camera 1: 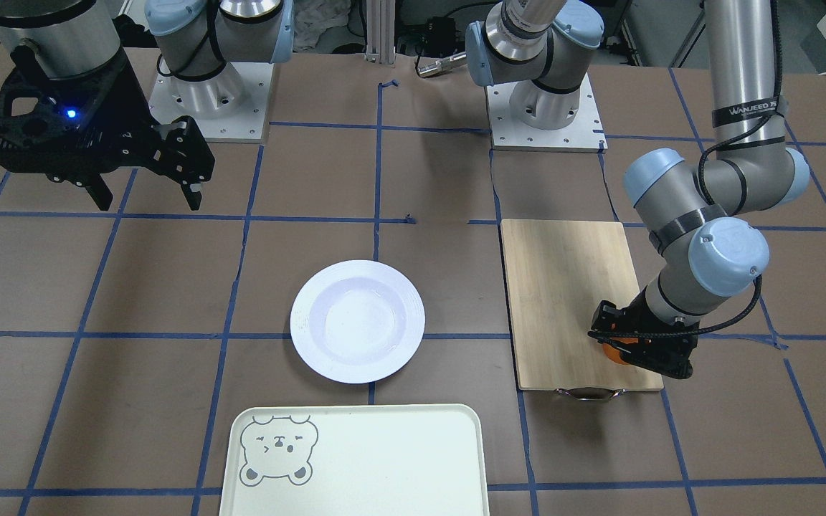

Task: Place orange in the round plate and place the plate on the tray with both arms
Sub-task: 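Carry the orange with the left gripper over the white plate and lower it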

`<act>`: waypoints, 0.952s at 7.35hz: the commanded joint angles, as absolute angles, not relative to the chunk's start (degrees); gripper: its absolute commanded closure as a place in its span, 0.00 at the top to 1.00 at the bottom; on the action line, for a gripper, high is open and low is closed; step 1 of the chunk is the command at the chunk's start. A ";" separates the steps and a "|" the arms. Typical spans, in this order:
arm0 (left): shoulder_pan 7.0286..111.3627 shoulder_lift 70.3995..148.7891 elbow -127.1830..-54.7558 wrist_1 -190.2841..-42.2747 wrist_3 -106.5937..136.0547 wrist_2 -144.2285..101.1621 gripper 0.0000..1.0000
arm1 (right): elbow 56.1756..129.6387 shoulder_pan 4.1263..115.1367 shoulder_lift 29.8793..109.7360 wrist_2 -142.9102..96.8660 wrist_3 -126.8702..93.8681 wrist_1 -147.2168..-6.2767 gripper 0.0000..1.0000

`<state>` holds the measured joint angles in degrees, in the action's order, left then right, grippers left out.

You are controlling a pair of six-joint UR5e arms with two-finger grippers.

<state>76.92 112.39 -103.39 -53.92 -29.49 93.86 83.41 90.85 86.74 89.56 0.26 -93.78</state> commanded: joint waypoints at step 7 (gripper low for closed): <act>110.28 114.33 -97.64 -55.81 31.68 83.87 0.05 | 83.58 90.79 86.75 89.65 0.26 -93.78 1.00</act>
